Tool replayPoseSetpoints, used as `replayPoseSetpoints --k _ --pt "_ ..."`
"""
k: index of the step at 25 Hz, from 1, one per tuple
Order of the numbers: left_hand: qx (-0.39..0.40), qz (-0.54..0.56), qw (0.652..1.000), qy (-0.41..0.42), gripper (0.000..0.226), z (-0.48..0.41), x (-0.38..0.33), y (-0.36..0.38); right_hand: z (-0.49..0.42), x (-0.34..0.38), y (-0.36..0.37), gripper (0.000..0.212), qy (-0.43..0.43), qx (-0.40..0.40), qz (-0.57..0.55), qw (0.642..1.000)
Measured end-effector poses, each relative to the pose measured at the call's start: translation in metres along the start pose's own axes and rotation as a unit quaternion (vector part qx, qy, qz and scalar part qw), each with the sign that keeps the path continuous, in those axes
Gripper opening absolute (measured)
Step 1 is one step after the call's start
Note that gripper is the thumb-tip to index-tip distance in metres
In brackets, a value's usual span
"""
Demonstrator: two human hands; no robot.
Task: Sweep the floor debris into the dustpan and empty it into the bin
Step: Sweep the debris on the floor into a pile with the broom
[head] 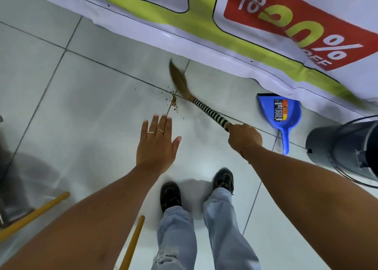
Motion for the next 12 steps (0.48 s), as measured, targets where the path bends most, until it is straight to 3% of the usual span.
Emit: replayPoseSetpoints --k 3,6,8,12 --pt "-0.009 0.011 1.0 -0.002 0.058 0.004 0.0 -0.008 0.03 -0.024 0.015 0.044 -0.014 0.001 0.023 1.0" --pt "-0.029 0.022 0.999 -0.014 0.057 0.006 0.005 -0.019 0.068 -0.032 0.043 0.044 -0.039 -0.03 -0.043 0.998" --pt "-0.037 0.023 0.999 -0.024 0.059 0.007 0.014 -0.023 0.078 -0.005 0.058 0.045 -0.052 -0.039 -0.11 0.992" --pt "-0.046 0.03 0.997 -0.053 0.068 0.011 0.042 -0.022 0.058 0.102 0.064 0.041 -0.124 0.046 -0.209 0.969"
Point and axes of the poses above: each hand's wrist, its own z-axis away from the middle knuckle, its own y-axis out of the palm, x = y × z, the point moved 1 cm from there along -z, towards the middle knuckle, and after that the axes turned 12 degrees about x, right-handed, at the moved point
